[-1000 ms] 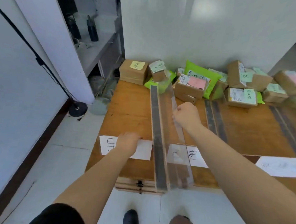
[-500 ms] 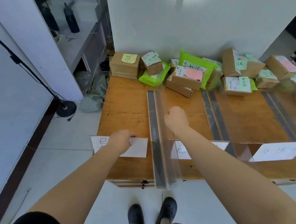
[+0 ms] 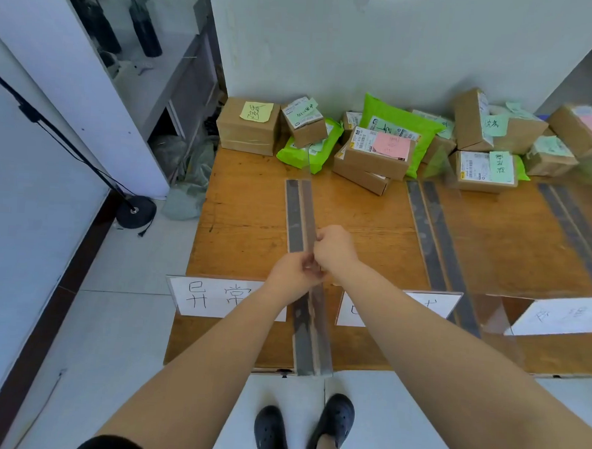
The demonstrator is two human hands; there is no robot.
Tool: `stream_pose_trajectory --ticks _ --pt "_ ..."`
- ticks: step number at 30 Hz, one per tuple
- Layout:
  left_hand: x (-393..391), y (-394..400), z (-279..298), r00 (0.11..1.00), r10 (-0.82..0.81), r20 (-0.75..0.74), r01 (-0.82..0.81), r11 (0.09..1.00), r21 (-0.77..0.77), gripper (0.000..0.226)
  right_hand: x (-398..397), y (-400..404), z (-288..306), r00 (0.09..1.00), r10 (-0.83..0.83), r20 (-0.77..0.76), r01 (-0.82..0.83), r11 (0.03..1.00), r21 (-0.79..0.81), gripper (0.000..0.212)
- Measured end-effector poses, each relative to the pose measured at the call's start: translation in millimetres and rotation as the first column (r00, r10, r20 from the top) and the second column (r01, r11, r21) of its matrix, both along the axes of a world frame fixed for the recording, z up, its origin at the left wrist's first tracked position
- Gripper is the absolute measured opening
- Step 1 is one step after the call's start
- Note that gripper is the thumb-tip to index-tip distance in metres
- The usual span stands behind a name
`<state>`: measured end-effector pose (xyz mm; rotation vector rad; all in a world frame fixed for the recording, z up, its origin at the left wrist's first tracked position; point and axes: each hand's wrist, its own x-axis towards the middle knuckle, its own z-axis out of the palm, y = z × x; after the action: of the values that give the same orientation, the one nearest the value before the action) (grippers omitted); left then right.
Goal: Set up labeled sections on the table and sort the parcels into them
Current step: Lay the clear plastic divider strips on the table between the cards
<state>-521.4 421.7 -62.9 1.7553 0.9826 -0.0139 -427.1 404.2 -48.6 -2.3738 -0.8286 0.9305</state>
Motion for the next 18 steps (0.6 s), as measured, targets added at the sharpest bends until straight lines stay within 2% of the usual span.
stream_pose_trajectory --ticks 1,5,11,18 --pt "0.3 1.0 -1.1 1.000 0.021 -0.002 -0.021 1.000 0.007 0.005 3.7 1.0 -0.9 1.000 0.023 -0.011 -0.023 1.000 0.000 0.016" --pt "-7.9 8.3 -2.9 0.995 0.072 0.070 -0.064 0.992 -0.113 0.027 20.5 -0.9 -5.9 0.992 0.036 -0.124 -0.029 0.998 0.061 0.021" --pt "-11.6 9.6 -1.6 0.984 0.174 0.027 -0.162 0.954 -0.254 0.046 32.5 -10.0 -11.9 0.957 0.046 -0.287 -0.011 0.993 0.121 0.034" --pt "-8.7 5.1 5.7 0.962 0.271 0.027 -0.252 0.925 -0.283 0.044 36.7 -16.0 -22.1 0.962 0.092 -0.255 -0.061 0.990 0.126 0.036"
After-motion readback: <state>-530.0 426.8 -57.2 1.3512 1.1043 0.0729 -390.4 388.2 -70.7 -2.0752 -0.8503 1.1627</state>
